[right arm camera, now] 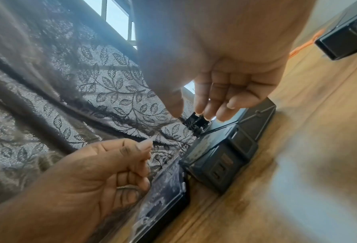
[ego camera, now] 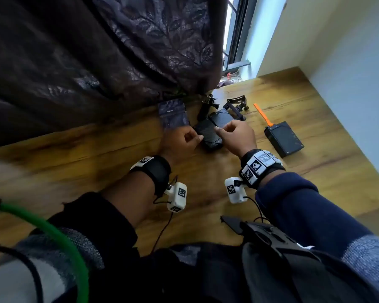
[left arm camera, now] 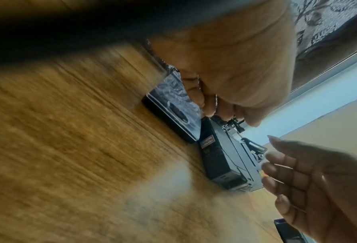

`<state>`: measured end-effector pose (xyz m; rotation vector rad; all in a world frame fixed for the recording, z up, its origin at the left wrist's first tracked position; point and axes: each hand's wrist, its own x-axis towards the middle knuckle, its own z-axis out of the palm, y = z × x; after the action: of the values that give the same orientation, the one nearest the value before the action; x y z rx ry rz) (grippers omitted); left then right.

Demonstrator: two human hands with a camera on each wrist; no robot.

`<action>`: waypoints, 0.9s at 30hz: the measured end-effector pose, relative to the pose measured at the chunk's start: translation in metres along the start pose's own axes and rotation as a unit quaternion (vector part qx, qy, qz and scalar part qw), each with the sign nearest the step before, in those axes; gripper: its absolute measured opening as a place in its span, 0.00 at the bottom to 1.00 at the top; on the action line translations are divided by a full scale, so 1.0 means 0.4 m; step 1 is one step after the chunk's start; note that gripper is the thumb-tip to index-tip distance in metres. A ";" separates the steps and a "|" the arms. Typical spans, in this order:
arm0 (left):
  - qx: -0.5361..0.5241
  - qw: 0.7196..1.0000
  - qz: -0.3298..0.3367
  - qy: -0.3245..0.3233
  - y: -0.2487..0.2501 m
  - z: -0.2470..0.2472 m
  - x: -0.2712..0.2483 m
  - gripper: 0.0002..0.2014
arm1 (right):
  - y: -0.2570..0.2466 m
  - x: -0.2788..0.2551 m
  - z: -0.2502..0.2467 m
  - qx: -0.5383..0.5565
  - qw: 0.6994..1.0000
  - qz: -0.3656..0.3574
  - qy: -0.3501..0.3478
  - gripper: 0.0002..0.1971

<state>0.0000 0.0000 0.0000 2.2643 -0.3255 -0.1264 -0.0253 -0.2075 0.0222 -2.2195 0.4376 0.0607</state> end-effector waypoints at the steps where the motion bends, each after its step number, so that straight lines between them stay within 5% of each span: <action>1: 0.000 1.000 -0.002 0.000 0.006 0.006 0.010 0.12 | 0.002 0.010 -0.008 0.000 1.000 0.002 -0.002 0.13; 12: 0.032 0.998 -0.012 -0.061 0.025 0.026 0.069 0.08 | 0.032 0.073 0.002 -0.024 1.000 0.000 0.008 0.12; 27: -0.002 0.998 -0.007 -0.062 0.007 0.043 0.098 0.10 | 0.061 0.067 -0.004 -0.039 0.998 0.001 0.041 0.12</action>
<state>0.0339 -0.0251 -0.0083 2.2607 -0.3744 -0.2745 -0.0084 -0.2308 -0.0001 -2.3048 0.4914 -0.0127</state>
